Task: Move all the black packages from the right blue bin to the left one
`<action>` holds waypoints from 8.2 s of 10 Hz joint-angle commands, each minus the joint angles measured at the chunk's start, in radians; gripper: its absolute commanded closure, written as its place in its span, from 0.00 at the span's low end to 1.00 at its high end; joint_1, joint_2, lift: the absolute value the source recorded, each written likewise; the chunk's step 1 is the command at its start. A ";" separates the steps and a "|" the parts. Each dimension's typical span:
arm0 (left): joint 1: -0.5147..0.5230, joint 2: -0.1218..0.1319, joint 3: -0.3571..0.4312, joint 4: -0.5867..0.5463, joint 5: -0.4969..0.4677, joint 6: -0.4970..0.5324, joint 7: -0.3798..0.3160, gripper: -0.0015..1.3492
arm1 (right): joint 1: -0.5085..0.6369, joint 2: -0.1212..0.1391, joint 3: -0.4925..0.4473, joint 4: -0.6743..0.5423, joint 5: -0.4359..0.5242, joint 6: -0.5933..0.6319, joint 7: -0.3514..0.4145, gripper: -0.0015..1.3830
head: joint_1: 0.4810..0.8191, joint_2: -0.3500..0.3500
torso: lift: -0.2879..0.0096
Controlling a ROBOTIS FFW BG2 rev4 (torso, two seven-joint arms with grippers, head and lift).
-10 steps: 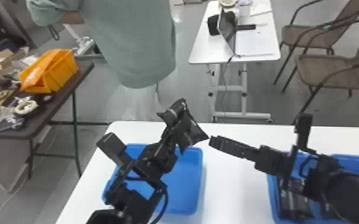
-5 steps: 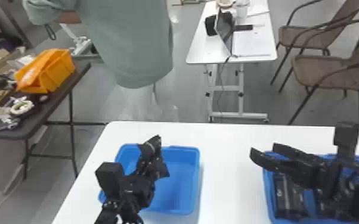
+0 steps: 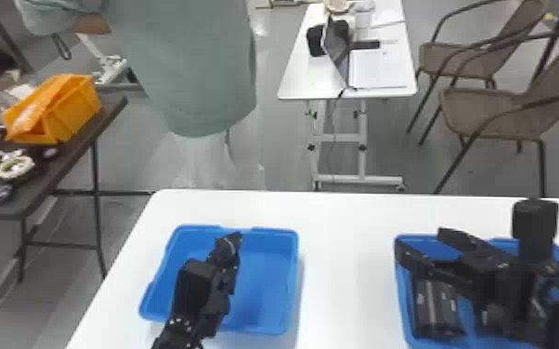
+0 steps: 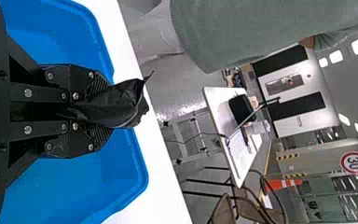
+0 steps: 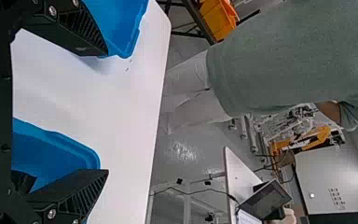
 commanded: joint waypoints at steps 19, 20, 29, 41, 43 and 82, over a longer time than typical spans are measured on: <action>0.047 -0.014 -0.032 -0.138 0.561 -0.068 0.096 0.31 | 0.189 0.032 -0.115 -0.049 -0.418 0.126 -0.572 0.13 | 0.63 0.59 | 0.83; 0.047 -0.014 -0.032 -0.138 0.561 -0.069 0.096 0.31 | 0.175 0.032 -0.115 -0.038 -0.430 0.131 -0.600 0.13 | 0.63 0.59 | 0.83; 0.044 -0.014 -0.034 -0.137 0.550 -0.089 0.096 0.31 | 0.076 0.023 -0.075 0.104 -0.482 0.195 -0.635 0.15 | 0.63 0.62 | 0.83; 0.036 -0.005 -0.040 -0.123 0.566 -0.123 0.096 0.32 | 0.126 0.000 -0.110 -0.074 -0.617 0.306 -0.661 0.93 | 0.63 0.64 | 0.83; 0.034 -0.009 -0.040 -0.123 0.564 -0.132 0.099 0.32 | 0.136 -0.019 -0.156 -0.204 -0.688 0.390 -0.661 0.93 | 0.63 0.64 | 0.83; 0.005 -0.042 0.083 0.098 0.199 -0.155 -0.014 0.54 | 0.131 0.024 -0.034 -0.118 0.105 -0.090 -0.123 0.08 | 0.63 0.74 | 0.83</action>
